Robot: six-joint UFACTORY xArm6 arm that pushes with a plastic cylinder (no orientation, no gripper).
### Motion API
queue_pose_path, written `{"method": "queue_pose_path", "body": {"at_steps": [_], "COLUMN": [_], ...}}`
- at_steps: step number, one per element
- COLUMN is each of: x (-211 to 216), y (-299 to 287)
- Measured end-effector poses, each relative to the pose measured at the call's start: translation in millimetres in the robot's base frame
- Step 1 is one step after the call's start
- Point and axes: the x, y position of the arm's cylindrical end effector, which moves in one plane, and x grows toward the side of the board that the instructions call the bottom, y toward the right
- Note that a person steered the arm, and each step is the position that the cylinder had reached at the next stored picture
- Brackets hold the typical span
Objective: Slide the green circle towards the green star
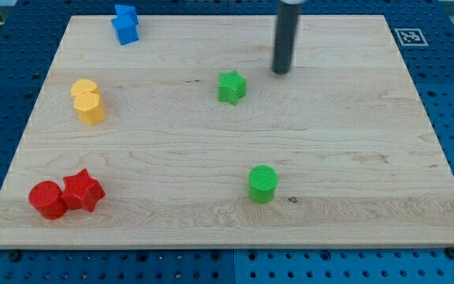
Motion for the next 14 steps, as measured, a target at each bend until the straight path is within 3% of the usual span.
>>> {"method": "queue_pose_path", "body": {"at_steps": [2,3,4,6,12,14], "x": [169.3,245.9,262.2,261.1,198.0,203.0], "y": [90.1,80.6,52.1,-54.7,-61.4,-66.6]}}
